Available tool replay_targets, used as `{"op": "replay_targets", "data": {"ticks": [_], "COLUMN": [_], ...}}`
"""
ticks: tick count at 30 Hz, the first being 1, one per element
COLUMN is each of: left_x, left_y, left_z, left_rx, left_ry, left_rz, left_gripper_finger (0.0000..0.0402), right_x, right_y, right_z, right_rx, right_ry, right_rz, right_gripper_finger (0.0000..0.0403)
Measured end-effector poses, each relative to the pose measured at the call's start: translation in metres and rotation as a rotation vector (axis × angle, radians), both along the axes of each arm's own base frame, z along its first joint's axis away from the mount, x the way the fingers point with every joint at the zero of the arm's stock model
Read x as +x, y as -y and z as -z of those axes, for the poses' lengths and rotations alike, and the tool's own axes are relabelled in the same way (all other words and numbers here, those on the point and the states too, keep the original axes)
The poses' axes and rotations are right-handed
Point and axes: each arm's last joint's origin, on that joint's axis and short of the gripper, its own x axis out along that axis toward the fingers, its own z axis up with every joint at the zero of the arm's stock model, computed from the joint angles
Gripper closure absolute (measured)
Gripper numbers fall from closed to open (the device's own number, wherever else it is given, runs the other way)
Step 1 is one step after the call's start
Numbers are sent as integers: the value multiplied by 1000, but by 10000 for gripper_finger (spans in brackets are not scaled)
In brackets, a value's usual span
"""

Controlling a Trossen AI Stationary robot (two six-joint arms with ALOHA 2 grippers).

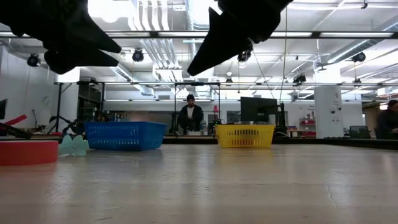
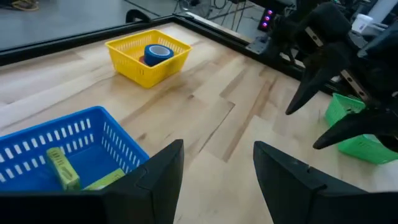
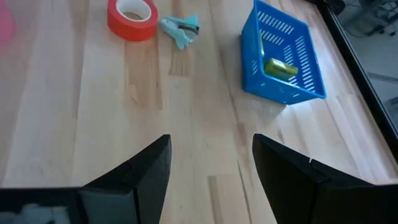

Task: Pick and place Stapler, Stapler remover, tape
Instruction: Put the light blue staple remover into the green bin

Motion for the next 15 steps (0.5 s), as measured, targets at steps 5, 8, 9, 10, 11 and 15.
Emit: {"op": "replay_targets", "data": {"ticks": [5,8,9,10,11,15], "left_x": [-7,-13,-15,-17,-19,-27], "left_y": [6,8,9,10,11,15], "left_z": [13,20,23,24,26,30], "left_rx": [37,56,59,57,56,63], "left_ry": [-29,-28,-24,-16,-6,22], "left_rz": [21,3,-7,-18,-26,-39], "left_gripper_finger": [204,204,204,204,204,204], "right_x": [0,1,2,3,4,9], "right_y": [-1,-1,0,0,1,7], "right_z": [1,2,1,1,0,-1], "right_rx": [39,47,50,51,53,72], "right_ry": [7,13,22,29,35,58], "right_rz": [-3,-12,-19,-23,-21,-25], "right_gripper_finger": [182,182,182,182,182,182]}}
